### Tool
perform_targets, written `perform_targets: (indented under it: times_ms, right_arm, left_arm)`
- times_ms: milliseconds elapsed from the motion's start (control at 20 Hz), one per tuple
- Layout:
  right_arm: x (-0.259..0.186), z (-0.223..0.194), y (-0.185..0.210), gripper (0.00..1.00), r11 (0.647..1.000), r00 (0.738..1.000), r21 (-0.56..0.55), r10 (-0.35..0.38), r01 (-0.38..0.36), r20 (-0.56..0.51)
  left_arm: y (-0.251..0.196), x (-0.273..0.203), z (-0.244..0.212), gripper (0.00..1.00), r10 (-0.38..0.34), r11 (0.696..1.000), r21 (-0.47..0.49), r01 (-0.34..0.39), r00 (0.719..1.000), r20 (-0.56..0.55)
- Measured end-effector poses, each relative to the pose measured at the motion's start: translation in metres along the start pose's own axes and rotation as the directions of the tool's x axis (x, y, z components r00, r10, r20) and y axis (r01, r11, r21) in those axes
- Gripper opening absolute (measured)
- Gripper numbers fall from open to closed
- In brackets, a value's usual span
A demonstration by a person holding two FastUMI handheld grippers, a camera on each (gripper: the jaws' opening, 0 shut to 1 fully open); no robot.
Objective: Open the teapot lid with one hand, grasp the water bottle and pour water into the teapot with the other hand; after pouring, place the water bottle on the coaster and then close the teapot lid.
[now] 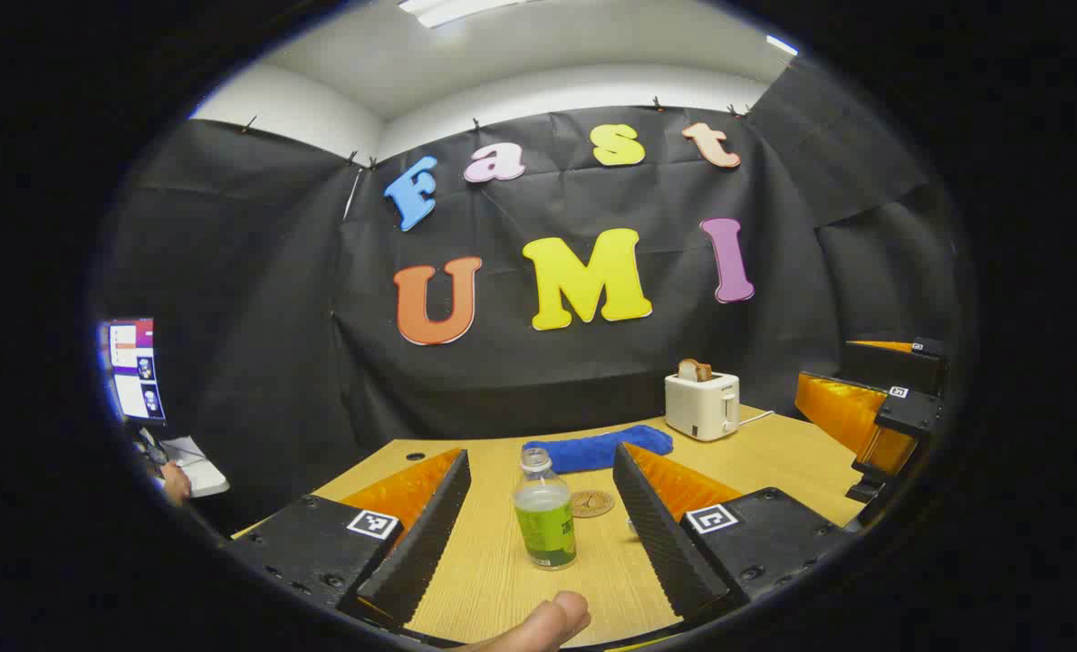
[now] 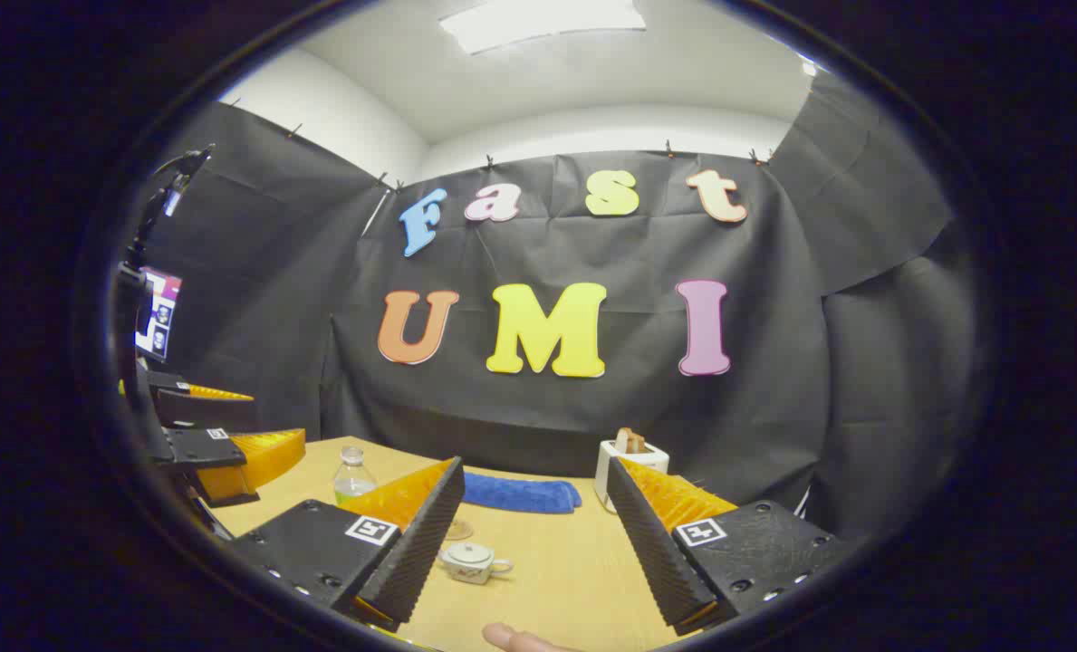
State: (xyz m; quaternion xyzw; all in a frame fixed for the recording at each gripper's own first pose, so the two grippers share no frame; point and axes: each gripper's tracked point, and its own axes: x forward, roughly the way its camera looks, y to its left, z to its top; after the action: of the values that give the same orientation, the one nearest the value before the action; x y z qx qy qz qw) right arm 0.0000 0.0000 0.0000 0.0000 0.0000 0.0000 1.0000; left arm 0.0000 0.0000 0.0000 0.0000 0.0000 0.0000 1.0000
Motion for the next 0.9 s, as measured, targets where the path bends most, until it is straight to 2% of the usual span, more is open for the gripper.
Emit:
perform_targets:
  times_ms: [100,150,350,400,700,750,800,900]
  right_arm:
    - [0.002,-0.006,0.011,0.95,1.000,0.999,0.007,0.014,-0.013,-0.032]
    - [0.004,-0.006,0.009,0.95,1.000,0.999,0.010,-0.003,0.004,-0.038]
    - [0.009,-0.020,0.009,0.97,0.999,0.997,0.050,0.000,0.004,-0.075]
    - [0.010,-0.022,0.009,0.93,0.998,0.997,0.055,0.004,0.000,-0.083]
    - [0.010,-0.036,-0.008,0.95,0.997,0.994,0.071,-0.003,0.011,-0.105]
    - [0.012,-0.041,-0.010,0.95,0.997,0.993,0.075,0.000,0.009,-0.114]
    - [0.015,-0.049,-0.014,0.97,0.996,0.992,0.086,-0.002,0.013,-0.124]
    - [0.029,-0.067,-0.018,0.95,0.994,0.988,0.104,-0.012,0.028,-0.154]
  left_arm:
    - [0.015,0.003,0.000,0.99,0.001,0.999,-0.047,-0.001,1.000,-0.008]
    - [0.023,0.004,0.001,0.99,0.003,0.998,-0.064,-0.004,1.000,-0.005]
    - [0.037,0.013,-0.011,0.99,0.022,0.996,-0.084,-0.026,0.999,-0.046]
    - [0.037,0.013,-0.011,0.99,0.020,0.997,-0.078,-0.024,0.999,-0.047]
    - [0.030,0.016,-0.016,0.99,0.013,0.999,-0.050,-0.016,0.998,-0.055]
    - [0.028,0.016,-0.017,0.96,0.013,0.999,-0.046,-0.015,0.999,-0.053]
    - [0.025,0.018,-0.018,0.99,0.006,0.999,-0.039,-0.008,0.998,-0.055]
    - [0.026,0.022,-0.021,0.99,0.010,1.000,-0.028,-0.011,0.998,-0.056]
